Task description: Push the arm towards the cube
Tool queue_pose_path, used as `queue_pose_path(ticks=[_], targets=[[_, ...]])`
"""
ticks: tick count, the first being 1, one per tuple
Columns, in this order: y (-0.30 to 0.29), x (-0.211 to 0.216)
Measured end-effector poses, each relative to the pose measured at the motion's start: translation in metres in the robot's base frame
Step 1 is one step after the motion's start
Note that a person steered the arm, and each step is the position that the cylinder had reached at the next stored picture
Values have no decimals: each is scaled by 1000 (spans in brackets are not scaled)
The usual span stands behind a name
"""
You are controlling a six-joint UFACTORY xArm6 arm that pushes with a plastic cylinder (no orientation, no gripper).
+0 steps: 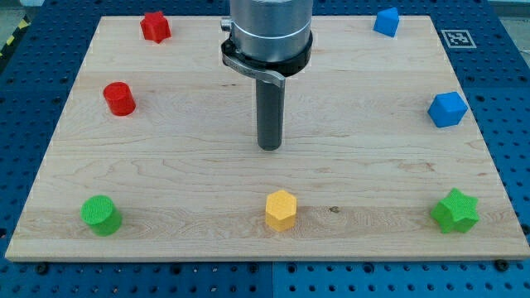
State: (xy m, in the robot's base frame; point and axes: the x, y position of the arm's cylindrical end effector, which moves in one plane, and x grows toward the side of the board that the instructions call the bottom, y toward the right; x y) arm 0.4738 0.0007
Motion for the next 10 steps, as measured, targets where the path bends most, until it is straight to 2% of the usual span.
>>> queue_pose_path(ticks=[6, 8, 9, 10], targets=[[10, 0], [101, 2], [128, 12], [128, 13]])
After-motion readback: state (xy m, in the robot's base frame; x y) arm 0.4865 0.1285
